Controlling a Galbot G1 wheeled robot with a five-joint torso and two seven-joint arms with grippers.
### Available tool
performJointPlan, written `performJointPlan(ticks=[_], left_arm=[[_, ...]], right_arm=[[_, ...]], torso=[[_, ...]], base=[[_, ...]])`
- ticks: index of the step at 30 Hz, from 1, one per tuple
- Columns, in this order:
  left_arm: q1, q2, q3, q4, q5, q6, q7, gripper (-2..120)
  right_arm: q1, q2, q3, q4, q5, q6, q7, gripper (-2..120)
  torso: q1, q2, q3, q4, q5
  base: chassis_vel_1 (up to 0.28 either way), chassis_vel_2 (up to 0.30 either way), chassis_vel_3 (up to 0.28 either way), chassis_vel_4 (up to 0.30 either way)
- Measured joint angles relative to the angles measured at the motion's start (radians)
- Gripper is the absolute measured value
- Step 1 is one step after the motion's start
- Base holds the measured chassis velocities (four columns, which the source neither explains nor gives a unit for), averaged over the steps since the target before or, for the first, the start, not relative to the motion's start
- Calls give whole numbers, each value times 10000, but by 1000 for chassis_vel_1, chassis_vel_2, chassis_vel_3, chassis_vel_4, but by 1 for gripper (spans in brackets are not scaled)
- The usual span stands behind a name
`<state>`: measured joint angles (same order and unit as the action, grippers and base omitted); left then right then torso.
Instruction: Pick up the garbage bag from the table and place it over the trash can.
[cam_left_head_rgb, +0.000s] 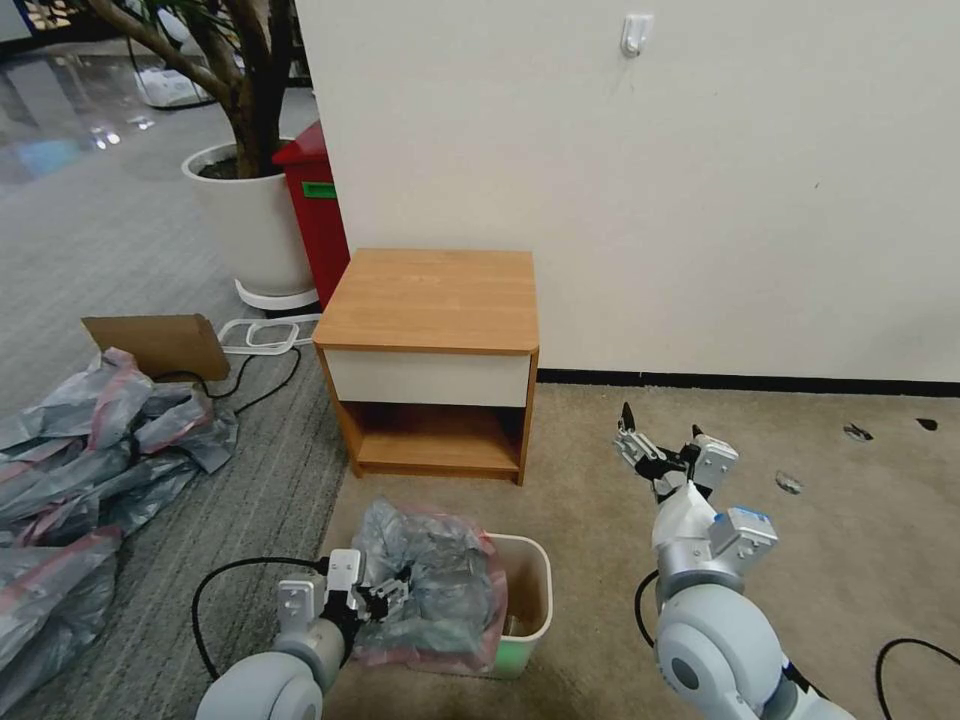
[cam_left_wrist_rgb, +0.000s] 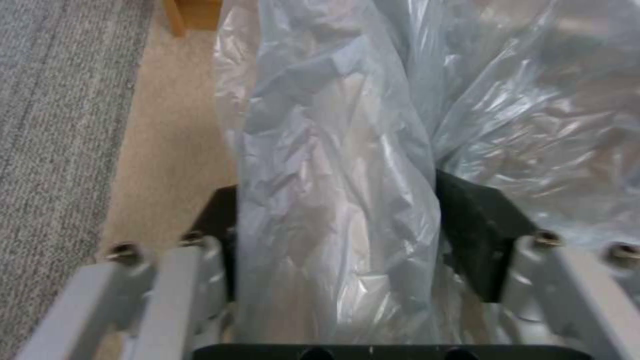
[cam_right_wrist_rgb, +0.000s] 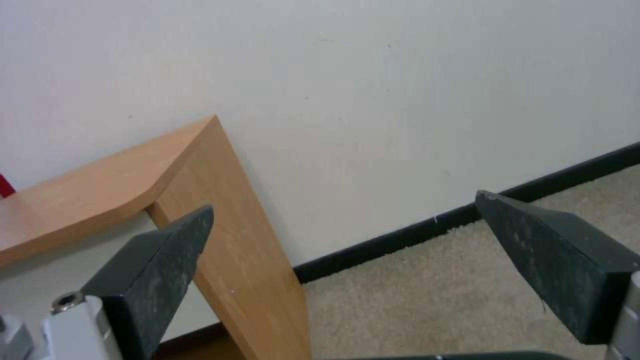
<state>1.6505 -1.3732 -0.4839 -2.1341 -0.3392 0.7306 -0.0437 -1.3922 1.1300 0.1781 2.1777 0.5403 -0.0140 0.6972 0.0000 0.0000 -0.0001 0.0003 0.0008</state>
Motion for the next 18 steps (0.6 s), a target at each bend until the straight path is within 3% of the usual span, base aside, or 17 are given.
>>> performJointPlan(ticks=[2,13,18], left_arm=[[-15,-23,48,42,11,-4,23,47],[-7,-79,102,81,5,-6,12,9],[9,-139,121,59,-36,-1,-106,5]], right_arm=[[9,8,-9,34,-4,3,0,100],[13,13,-27,105,-10,19,5,100],[9,16,-93,187,-18,17,7,100]], torso=[[0,1,0,1,0],[0,1,0,-2,-7],[0,1,0,-3,-8]], base=[[0,0,0,0],[0,0,0,0],[0,0,0,0]])
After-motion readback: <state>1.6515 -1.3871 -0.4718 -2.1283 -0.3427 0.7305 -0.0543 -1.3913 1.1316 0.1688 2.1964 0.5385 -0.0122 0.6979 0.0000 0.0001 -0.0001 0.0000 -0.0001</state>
